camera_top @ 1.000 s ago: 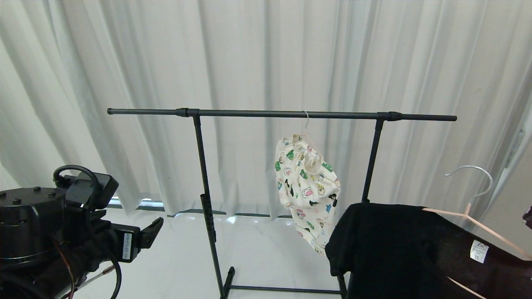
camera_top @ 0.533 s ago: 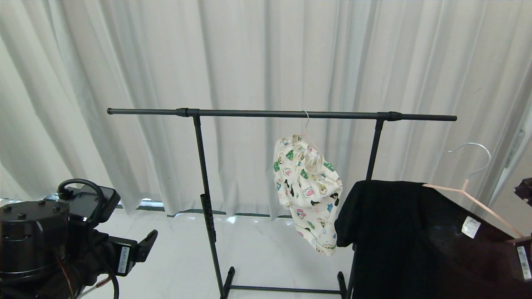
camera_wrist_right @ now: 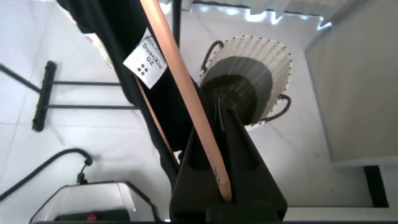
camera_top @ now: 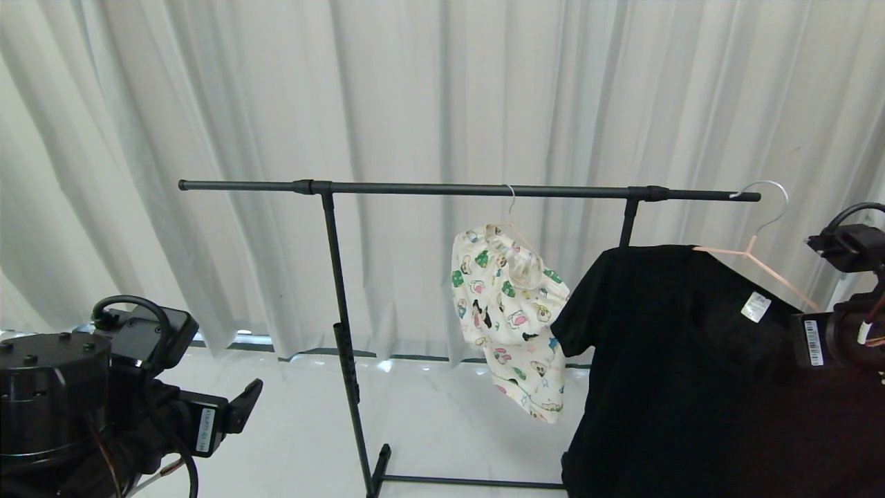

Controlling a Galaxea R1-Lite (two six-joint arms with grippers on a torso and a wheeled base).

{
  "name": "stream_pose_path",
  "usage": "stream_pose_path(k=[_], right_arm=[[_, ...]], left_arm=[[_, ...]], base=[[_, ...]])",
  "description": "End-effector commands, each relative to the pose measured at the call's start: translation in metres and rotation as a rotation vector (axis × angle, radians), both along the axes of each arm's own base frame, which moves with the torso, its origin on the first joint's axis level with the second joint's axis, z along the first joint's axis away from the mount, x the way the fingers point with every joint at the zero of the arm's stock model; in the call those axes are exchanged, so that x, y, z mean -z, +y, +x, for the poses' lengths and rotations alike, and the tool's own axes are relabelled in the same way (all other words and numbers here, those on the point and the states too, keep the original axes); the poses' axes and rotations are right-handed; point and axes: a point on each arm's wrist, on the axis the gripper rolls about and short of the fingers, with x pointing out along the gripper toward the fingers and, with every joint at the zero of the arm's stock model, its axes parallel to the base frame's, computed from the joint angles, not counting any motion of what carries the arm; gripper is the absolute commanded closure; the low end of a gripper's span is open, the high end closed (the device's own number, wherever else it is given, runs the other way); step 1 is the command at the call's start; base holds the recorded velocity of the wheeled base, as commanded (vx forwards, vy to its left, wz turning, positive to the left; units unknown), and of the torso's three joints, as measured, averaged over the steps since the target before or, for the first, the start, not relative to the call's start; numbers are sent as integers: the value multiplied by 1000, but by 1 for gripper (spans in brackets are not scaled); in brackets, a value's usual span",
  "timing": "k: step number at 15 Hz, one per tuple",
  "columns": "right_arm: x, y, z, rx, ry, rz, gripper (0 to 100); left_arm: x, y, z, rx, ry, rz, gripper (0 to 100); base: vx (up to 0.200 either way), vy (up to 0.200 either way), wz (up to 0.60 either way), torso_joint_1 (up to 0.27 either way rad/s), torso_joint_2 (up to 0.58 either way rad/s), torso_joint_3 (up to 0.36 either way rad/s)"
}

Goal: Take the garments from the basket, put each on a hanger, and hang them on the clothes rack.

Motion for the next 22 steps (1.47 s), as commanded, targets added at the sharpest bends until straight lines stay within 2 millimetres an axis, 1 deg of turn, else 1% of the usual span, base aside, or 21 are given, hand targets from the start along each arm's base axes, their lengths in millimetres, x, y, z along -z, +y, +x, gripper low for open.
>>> stream_pose_path(k=[1,4,7,12,16,20,22], right_arm=[[1,-6,7,53,7,-21,100],[1,-7,7,63,2,-24,100],[-2,-1,7,33,-5,-24,100],[-8,8,17,1,-25,-21,100],[-6,20,18,-51,-15,-24,100],[-5,21,16,-56,-9,-24,100],[-4,21,15,-56,-5,-25,100]], left_arm=[[-2,0,0,-1,-11,-4,0],[-2,-2,-1,12,-12,-4,0],[-3,-5,-2,28,-14,-5,0],[-3,-4,-2,29,-18,-5,0],[-4,-4,-3,29,-21,-6,0],[-4,-4,-3,29,-21,-6,0],[-4,-4,-3,29,-21,-6,0]], base=[[200,0,0,-2,7,2],[200,0,0,-6,1,1],[200,0,0,12,9,1],[200,0,0,4,4,1],[200,0,0,5,4,4],[200,0,0,2,0,2],[0,0,0,0,0,0]])
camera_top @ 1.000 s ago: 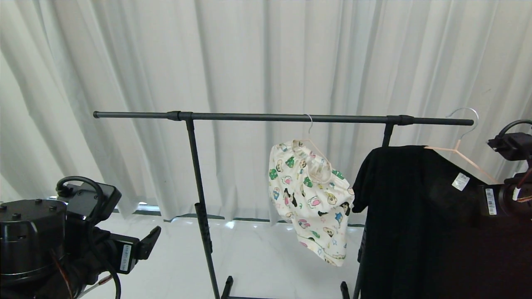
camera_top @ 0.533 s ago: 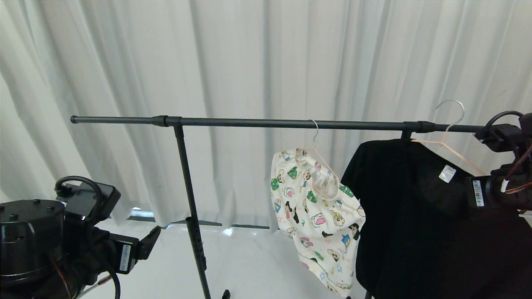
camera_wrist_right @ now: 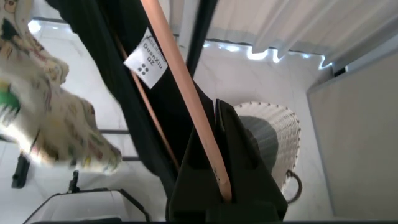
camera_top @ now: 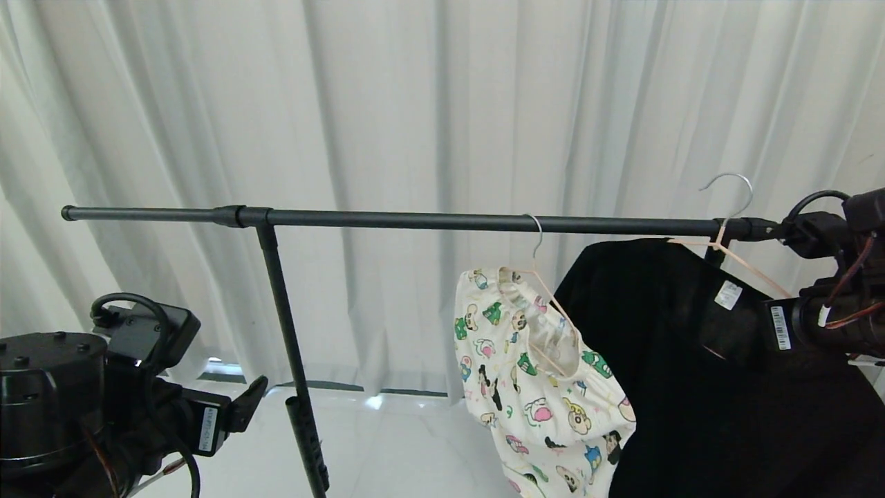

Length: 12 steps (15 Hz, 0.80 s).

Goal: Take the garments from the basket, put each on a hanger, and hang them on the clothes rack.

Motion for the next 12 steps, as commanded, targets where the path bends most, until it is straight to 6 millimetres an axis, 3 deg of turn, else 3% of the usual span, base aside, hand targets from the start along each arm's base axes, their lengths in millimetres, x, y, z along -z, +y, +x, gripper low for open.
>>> stream_pose_path(k=[1,6,11,12], right_arm=[[0,0,-1,0,-1,0,100],[1,1,2,-1,7,-3,100],[2,1,2,-4,10,-5,100],[2,1,1,-5,11,-6,100]], left_arm=[[0,0,0,0,-1,0,0],[-1,0,0,0,-3,-1,0],[-1,-1,-3,16,-6,-3,0],[-1,-1,-3,16,-9,-4,0]], base=[[0,0,0,0,0,0],[0,0,0,0,0,0],[200,0,0,-2,3,7],[0,0,0,0,0,0]])
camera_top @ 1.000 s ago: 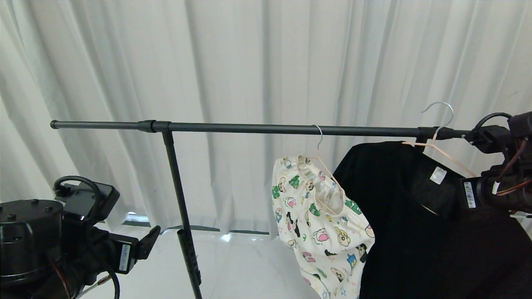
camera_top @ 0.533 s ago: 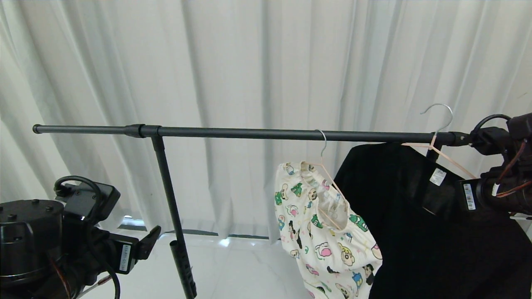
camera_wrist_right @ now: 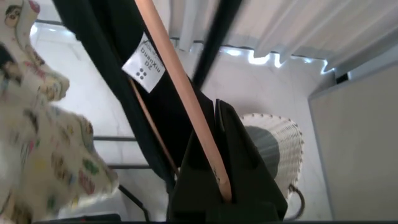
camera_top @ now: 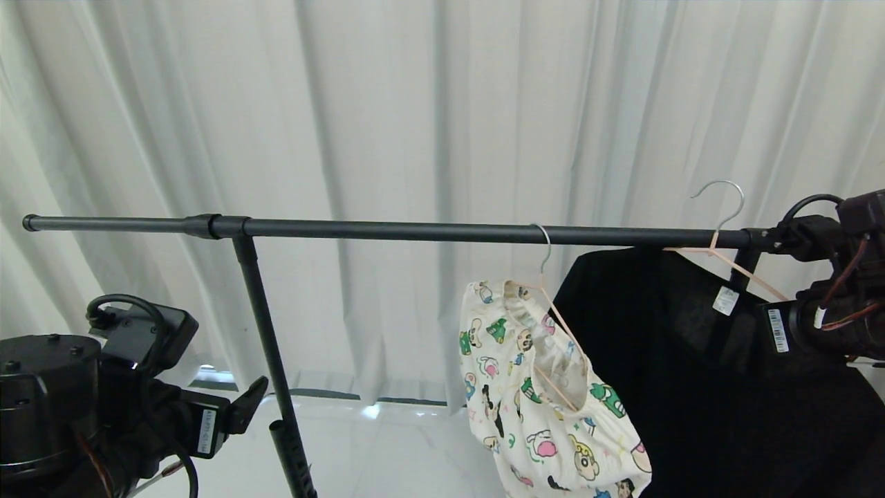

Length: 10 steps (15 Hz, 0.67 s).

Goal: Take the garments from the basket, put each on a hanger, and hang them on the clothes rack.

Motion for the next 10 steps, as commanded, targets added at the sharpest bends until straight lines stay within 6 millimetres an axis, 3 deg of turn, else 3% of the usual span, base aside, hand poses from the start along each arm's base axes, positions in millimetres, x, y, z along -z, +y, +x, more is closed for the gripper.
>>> stream_pose_path(k=[1,8,10], right_arm=[[1,2,-2,-9,10,-1,100],[12,12,1,-23,59,-38,100],[26,14,2,-23,111,-58,100]], left_arm=[[-1,0,-1,2,-3,-1,0],[-1,0,-1,4,-7,-1,0],[-1,-1,-2,14,-7,7,0]], base=[[0,0,0,0,0,0],[0,0,0,0,0,0],[0,0,0,0,0,0]])
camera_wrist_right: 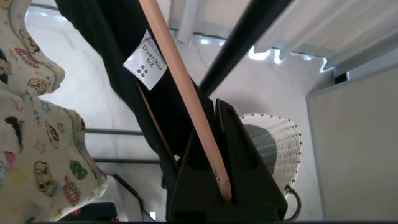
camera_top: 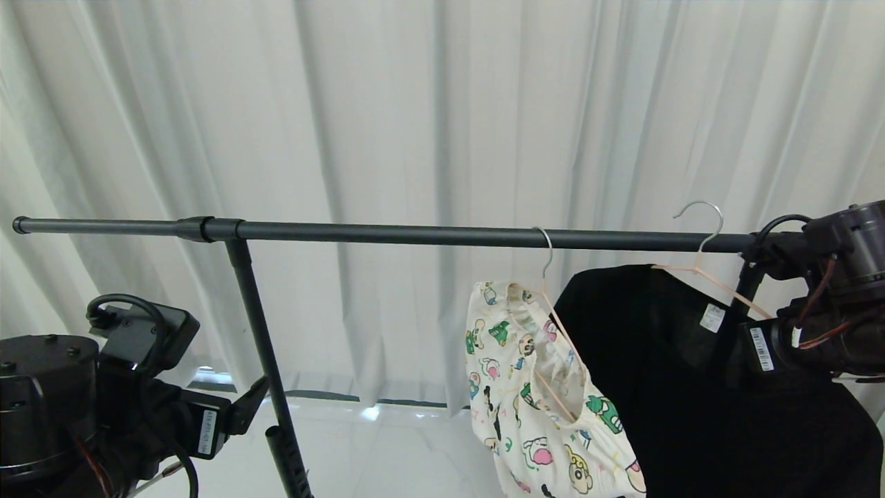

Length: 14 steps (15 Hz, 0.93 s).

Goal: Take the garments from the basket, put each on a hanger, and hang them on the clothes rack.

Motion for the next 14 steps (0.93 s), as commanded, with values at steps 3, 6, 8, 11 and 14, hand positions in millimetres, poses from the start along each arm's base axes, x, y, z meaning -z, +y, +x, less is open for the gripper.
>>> stream_pose_path(k=[3,6,8,11,14], right_arm=[[18,2,3,2,66,-22,100],[19,3,6,6,65,-20,100],[18,3,6,6,64,-20,100],[17,2,5,9,56,-12,0],[3,1,-6,41,-3,58,0]], left_arm=[[1,-4,-2,28,2,4,0],[1,-7,-3,46,5,5,0],[1,-7,-3,46,3,3,0],[3,-7,-5,46,9,6,0],[4,-6,-7,44,12,7,0]], base=[[0,0,0,0,0,0],[0,0,0,0,0,0],[0,0,0,0,0,0],[0,0,0,0,0,0],[0,0,0,0,0,0]])
